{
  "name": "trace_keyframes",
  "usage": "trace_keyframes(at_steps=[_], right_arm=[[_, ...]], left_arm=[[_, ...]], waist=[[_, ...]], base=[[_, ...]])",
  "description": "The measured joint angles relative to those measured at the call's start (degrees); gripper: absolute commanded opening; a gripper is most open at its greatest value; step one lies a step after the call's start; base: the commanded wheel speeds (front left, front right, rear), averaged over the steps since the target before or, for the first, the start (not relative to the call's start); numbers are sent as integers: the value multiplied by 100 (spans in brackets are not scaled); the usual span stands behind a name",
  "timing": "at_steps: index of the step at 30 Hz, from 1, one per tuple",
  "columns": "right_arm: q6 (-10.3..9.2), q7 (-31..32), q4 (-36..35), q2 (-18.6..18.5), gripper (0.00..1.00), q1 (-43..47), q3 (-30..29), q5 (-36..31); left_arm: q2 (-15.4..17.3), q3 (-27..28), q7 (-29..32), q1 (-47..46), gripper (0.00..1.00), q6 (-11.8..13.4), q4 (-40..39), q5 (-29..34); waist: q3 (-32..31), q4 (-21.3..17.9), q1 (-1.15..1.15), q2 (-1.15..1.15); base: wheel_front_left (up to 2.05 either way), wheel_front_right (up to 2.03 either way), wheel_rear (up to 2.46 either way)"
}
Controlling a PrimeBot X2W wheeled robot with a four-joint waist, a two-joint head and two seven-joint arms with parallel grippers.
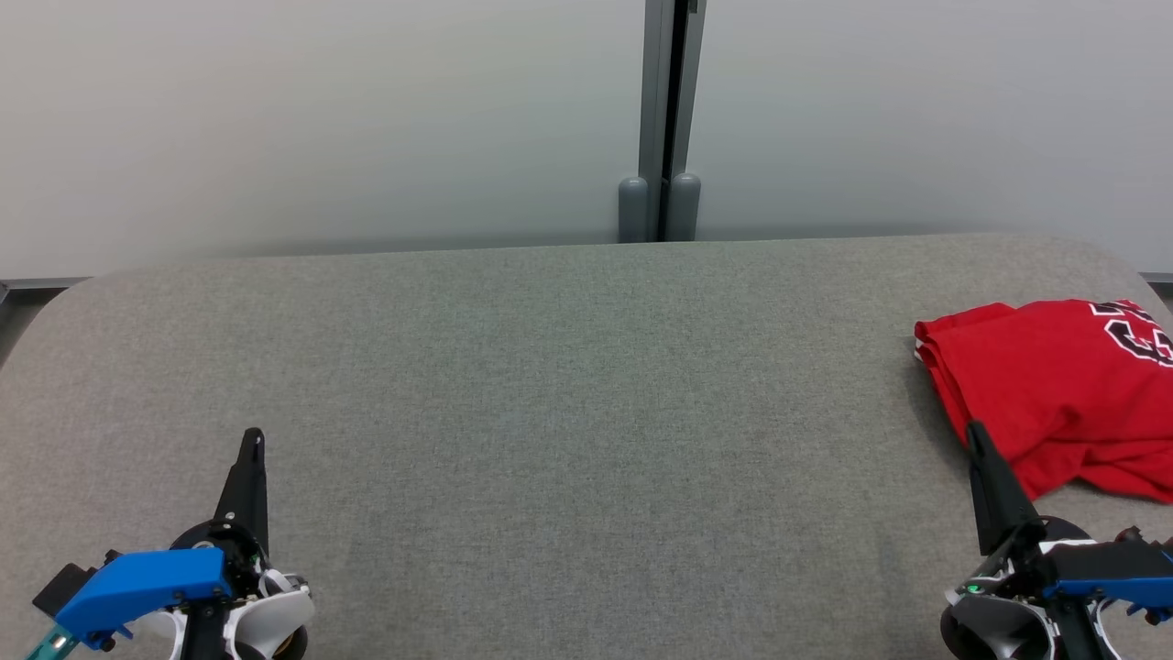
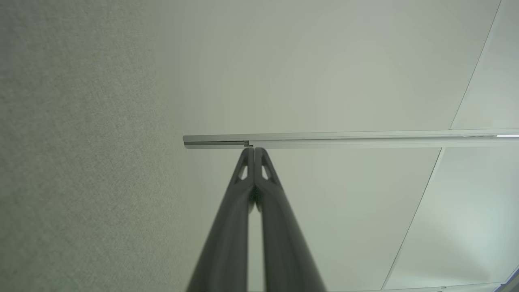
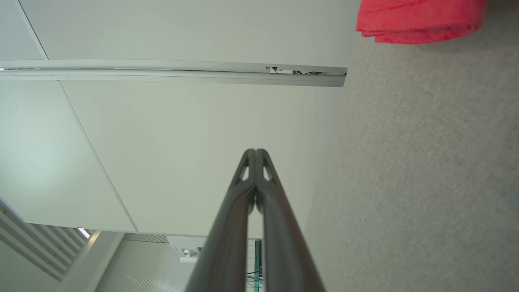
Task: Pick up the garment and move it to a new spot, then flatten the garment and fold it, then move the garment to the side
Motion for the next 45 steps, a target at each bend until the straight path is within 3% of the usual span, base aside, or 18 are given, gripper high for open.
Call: trace_keyframes(at_steps=[45], right_arm=[[0, 14, -7, 0, 0, -3, -10, 85]], left_arm=[[-4, 16, 12, -3, 0, -31, -18, -78]], waist=[[2, -1, 0, -2]], base=[[0, 0, 0]])
